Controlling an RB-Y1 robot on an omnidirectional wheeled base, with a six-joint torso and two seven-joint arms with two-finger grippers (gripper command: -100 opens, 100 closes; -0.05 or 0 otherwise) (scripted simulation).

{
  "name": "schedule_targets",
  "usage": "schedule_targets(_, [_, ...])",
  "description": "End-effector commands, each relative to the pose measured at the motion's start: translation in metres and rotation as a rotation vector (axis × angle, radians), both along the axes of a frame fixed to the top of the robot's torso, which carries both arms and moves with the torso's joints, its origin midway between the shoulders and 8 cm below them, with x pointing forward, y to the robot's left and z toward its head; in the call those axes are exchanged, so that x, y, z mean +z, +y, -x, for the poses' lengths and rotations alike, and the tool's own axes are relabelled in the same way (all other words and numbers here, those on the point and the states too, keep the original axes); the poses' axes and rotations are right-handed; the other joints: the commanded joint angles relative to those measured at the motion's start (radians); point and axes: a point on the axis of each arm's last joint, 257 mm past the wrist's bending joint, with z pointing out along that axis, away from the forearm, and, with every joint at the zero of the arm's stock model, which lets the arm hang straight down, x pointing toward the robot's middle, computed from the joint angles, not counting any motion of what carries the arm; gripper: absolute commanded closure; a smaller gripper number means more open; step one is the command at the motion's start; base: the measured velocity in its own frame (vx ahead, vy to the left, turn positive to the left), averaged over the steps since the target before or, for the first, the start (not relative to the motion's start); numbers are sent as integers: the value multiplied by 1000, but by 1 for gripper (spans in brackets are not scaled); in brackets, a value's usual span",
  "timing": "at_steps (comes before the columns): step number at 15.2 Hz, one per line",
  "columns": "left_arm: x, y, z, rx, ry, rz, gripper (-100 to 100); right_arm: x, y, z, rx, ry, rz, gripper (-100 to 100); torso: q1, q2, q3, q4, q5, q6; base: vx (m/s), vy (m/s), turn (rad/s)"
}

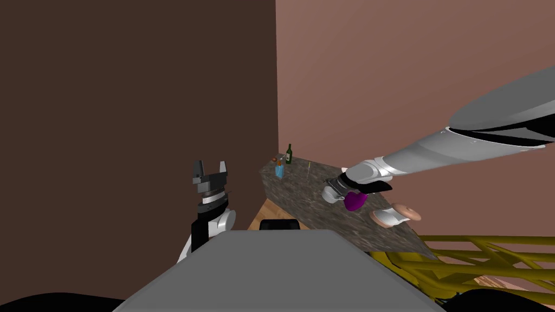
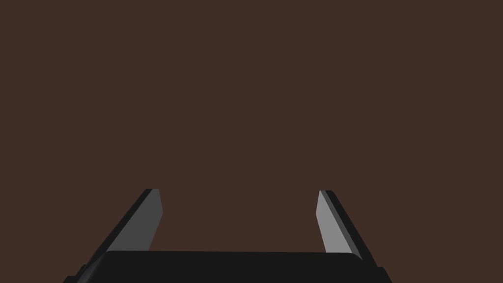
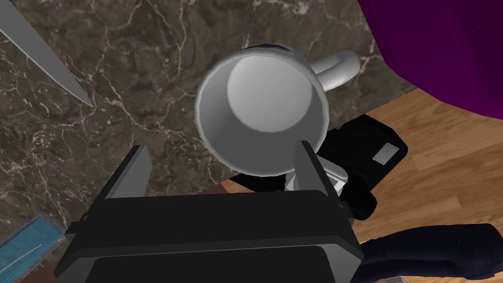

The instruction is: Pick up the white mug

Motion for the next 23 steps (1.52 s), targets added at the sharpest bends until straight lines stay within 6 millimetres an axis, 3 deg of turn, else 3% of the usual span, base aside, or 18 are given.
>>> schedule_targets(1, [0, 0, 0, 0, 0, 0, 0, -1, 1, -1, 43, 15, 33, -100, 0, 0, 0, 0, 0, 0, 19, -2, 7])
schedule_targets(17, [0, 0, 0, 0, 0, 0, 0, -33, 8, 10, 396, 178, 248, -100, 0, 1, 0, 0, 0, 0, 18, 2, 13])
schedule_targets(23, [0, 0, 0, 0, 0, 0, 0, -44, 6, 12, 416, 188, 259, -100, 0, 2, 1, 0, 0, 0, 10, 1, 5])
